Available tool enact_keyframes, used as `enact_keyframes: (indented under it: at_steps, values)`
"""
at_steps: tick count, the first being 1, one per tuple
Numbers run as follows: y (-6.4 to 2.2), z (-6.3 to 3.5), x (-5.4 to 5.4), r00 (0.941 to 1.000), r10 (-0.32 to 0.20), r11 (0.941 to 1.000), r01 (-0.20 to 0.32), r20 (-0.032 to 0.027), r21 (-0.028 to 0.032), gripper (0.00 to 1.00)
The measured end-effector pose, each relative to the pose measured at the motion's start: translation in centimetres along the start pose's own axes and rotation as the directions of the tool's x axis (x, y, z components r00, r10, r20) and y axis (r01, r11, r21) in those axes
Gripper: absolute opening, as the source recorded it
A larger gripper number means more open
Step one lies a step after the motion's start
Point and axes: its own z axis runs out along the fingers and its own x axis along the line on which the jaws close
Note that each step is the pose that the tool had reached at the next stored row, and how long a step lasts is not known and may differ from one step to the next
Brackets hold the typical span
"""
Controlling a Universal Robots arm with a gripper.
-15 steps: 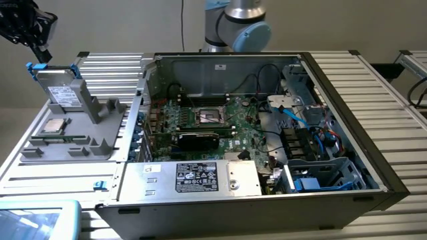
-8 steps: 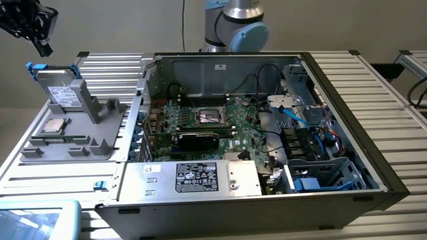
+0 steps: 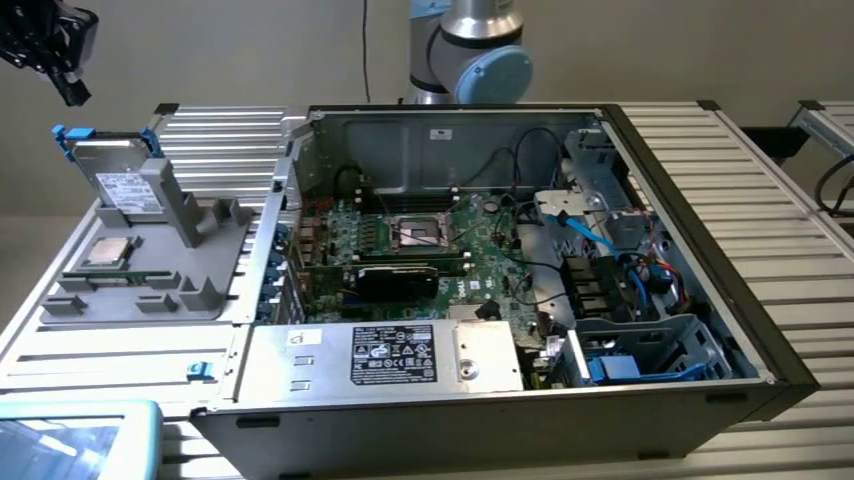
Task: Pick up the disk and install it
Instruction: 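Pick up the disk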
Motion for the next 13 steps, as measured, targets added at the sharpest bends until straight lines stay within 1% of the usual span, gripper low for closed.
enact_keyframes:
  at_steps: [5,7,8,13]
  values:
    - [1.25,-0.01,1.4,1.0,0.0,1.0,0.0,0.0,0.0,0.11]
    - [1.33,-0.02,2.1,1.0,0.0,1.0,0.0,0.0001,0.0,0.11]
    - [1.33,-0.03,2.3,1.0,0.0,1.0,0.0,-0.0001,-0.0001,0.11]
    - [1.32,-0.03,2.4,1.0,0.0,1.0,0.0,0.0,-0.0001,0.11]
